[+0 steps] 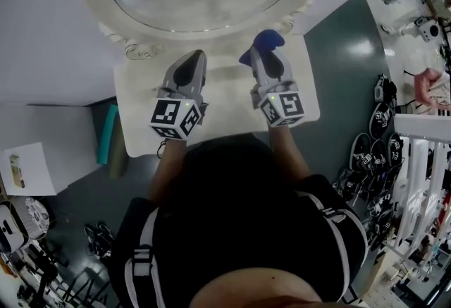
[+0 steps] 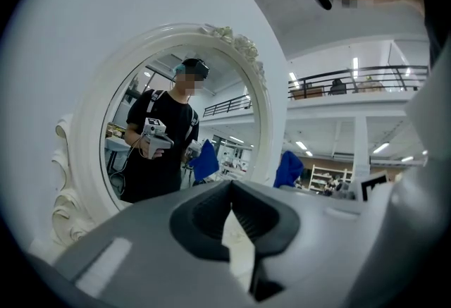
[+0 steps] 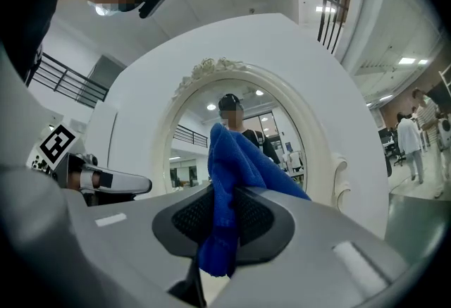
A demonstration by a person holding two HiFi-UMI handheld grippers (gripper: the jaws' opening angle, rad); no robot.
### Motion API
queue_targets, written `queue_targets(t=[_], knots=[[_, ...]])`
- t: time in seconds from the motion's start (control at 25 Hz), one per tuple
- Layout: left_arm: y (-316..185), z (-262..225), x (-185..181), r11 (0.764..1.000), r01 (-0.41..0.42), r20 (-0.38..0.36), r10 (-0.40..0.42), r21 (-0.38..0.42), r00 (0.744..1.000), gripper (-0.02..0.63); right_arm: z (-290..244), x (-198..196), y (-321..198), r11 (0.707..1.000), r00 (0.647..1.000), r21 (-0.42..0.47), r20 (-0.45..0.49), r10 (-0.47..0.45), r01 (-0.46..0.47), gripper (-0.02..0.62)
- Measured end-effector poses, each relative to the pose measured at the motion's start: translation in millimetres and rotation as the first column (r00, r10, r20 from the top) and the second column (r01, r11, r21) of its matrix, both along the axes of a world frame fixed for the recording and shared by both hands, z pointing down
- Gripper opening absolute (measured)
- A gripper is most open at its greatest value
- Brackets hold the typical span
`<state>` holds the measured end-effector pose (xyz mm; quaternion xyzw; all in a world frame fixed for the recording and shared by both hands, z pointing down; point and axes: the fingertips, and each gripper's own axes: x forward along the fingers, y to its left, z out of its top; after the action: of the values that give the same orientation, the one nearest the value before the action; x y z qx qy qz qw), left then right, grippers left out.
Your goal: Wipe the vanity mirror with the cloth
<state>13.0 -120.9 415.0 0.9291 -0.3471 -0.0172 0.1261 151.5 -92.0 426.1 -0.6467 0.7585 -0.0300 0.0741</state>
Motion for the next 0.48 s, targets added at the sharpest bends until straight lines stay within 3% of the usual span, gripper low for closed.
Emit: queue_targets(t=[0.48], knots=[[-9.6,3.0,4.9,1.0,0.003,0.002,-0.003,-0.009,1.0,0.006,6.5,-5.0,-10.7,0.999,0.999,-0.025,-0.02,-0.031,0.03,0.064]])
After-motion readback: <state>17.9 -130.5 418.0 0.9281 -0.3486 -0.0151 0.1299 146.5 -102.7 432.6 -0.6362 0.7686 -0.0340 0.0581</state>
